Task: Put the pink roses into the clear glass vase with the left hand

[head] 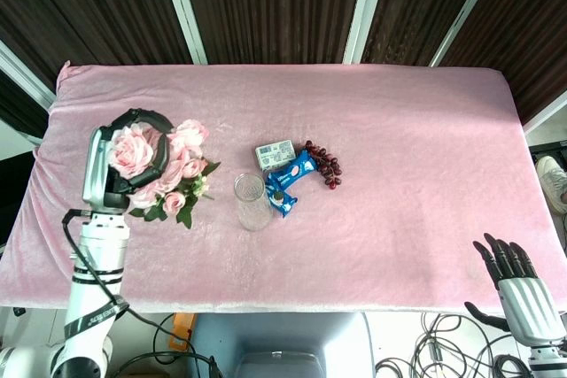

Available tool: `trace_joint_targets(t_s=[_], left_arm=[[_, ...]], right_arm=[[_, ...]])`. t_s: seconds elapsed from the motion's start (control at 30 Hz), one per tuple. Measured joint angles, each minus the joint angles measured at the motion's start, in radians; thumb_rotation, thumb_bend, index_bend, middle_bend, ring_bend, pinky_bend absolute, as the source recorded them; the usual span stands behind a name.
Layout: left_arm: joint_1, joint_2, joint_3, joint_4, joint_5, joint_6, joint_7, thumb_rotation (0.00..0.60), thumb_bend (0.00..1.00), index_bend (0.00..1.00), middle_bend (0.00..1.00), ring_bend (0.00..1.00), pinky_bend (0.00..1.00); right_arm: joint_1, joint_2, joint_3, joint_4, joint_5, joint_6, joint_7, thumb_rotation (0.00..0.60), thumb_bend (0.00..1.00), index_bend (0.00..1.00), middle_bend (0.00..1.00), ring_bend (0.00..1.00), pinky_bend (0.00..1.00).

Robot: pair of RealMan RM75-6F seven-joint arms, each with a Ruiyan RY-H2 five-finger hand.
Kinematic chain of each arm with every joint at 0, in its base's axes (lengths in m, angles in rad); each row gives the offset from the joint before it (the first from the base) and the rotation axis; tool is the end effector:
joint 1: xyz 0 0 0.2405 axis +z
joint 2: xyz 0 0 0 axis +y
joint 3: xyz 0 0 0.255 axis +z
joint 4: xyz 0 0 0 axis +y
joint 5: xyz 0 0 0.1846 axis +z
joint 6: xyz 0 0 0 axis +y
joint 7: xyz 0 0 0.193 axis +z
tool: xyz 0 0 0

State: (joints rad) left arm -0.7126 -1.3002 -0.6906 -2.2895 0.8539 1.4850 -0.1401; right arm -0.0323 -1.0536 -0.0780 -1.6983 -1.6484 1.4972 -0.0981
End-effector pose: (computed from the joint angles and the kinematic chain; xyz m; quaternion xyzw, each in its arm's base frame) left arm -0.0059 0.3502 0.2134 -0.3125 -0.5455 -0.7584 0.1721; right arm -0.2960 -0.1666 0.1645 0.6484 -0.4024 0.3259 0.5581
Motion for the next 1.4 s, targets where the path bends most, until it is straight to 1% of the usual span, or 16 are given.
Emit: trace_joint_targets(t_s=[0.13, 0.23, 0.43, 0.63, 0.9, 1.07, 1.2, 1.4], left_arm=[[-0.123, -0.088, -0.076, 0.044, -0.094, 0.055, 0.092, 0.6, 0.64, 0.76, 0.84, 0.64, 0.73], [-0.19, -0.143, -0.11, 0.094, -0.141, 0.089, 0.146, 0.6, 0.64, 0.76, 0.84, 0.64, 0.73], [-0.241, -0.201, -0.12, 0.183, -0.183, 0.099, 0.171, 0.6, 0.64, 0.76, 0.84, 0.64, 0.73], [-0.25, -0.237, -0.11, 0.249, -0.212, 0.068, 0.158, 0.6, 0.64, 0.76, 0.84, 0.64, 0.73], [-0.239, -0.253, -0.084, 0.283, -0.23, 0.03, 0.153, 0.6, 0.64, 0.76, 0.84, 0.64, 0.72], [-0.232, -0.268, -0.049, 0.324, -0.218, 0.005, 0.149, 0.6, 0.64, 0.76, 0.84, 0.64, 0.72], [-0.226, -0.288, -0.013, 0.366, -0.2, -0.019, 0.138, 0.6, 0.61, 0.76, 0.83, 0.64, 0.7], [-0.229, -0.333, 0.025, 0.459, -0.172, -0.06, 0.119, 0.6, 0.59, 0.75, 0.82, 0.64, 0.68]], right_arm=[[0.001, 0.003, -0.007, 0.003, -0.013, -0.002, 0.005, 0.6, 0.3, 0.0, 0.0, 0.0, 0.0], [0.003, 0.008, -0.008, 0.004, -0.013, -0.004, 0.018, 0.6, 0.3, 0.0, 0.0, 0.0, 0.0], [-0.001, 0.022, -0.005, 0.006, -0.012, 0.012, 0.051, 0.6, 0.3, 0.0, 0.0, 0.0, 0.0], [-0.008, 0.031, -0.004, 0.011, -0.014, 0.028, 0.071, 0.6, 0.3, 0.0, 0.0, 0.0, 0.0], [-0.013, 0.033, -0.002, 0.012, -0.016, 0.038, 0.078, 0.6, 0.3, 0.0, 0.0, 0.0, 0.0], [-0.012, 0.032, -0.001, 0.011, -0.016, 0.036, 0.077, 0.6, 0.3, 0.0, 0.0, 0.0, 0.0], [-0.009, 0.034, 0.002, 0.01, -0.011, 0.031, 0.083, 0.6, 0.3, 0.0, 0.0, 0.0, 0.0], [-0.009, 0.044, 0.006, 0.011, -0.005, 0.035, 0.11, 0.6, 0.3, 0.0, 0.0, 0.0, 0.0]])
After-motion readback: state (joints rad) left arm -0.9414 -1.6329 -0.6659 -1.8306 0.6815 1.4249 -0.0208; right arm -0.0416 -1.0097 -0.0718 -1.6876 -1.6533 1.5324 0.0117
